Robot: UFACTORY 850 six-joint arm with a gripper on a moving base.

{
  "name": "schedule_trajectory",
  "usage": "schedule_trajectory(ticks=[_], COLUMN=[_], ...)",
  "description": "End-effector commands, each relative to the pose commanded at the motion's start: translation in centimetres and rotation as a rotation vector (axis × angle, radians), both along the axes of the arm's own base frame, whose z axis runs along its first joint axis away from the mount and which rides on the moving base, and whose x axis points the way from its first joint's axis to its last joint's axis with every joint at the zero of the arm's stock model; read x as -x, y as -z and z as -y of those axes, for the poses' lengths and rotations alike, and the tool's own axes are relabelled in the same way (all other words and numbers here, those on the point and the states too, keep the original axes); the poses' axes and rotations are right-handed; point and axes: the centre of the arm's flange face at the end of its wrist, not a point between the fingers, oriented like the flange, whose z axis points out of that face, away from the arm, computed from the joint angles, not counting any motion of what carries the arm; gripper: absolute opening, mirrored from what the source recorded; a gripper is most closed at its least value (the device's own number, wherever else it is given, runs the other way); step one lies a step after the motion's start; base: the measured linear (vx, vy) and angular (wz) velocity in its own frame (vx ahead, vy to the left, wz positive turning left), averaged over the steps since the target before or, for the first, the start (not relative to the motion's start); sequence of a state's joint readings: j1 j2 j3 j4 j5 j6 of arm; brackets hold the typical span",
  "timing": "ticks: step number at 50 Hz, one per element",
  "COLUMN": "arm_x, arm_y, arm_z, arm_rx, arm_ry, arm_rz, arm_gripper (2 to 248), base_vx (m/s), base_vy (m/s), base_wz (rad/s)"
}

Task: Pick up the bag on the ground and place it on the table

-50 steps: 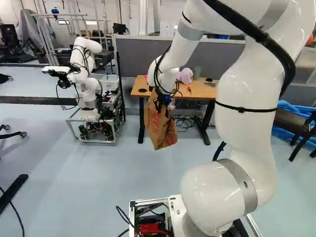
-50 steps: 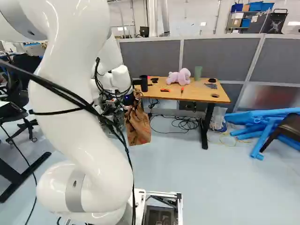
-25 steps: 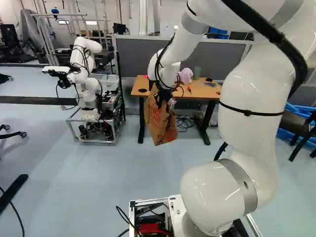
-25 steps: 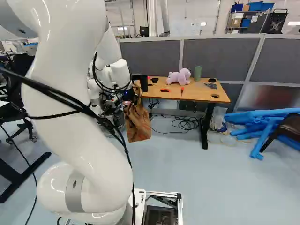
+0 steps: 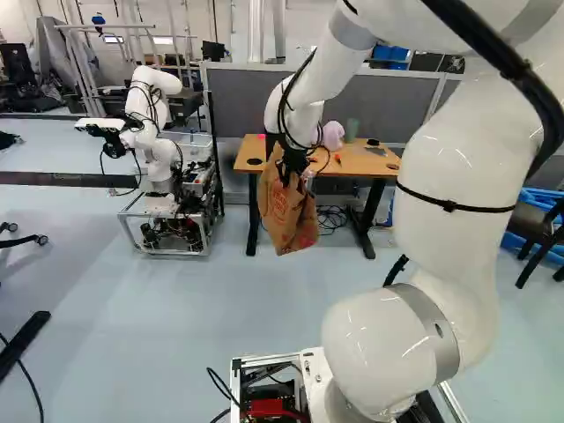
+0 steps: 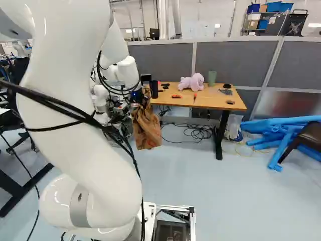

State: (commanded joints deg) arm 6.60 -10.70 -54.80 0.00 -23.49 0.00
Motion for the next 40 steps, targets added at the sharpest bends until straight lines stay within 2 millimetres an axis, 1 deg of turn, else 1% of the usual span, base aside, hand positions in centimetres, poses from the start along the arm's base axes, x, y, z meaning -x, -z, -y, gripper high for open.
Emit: schedule_trajectory(ticks=[40], arm_x=[-0.1], arm_y=[-5.0], arm_z=[0.4], arm_rx=[0.001], arm_ry=[0.007], arm_rz=[-0.012], arm_gripper=[21], base_vx=[0.0], base_vy=[0.0], base_wz=[0.0])
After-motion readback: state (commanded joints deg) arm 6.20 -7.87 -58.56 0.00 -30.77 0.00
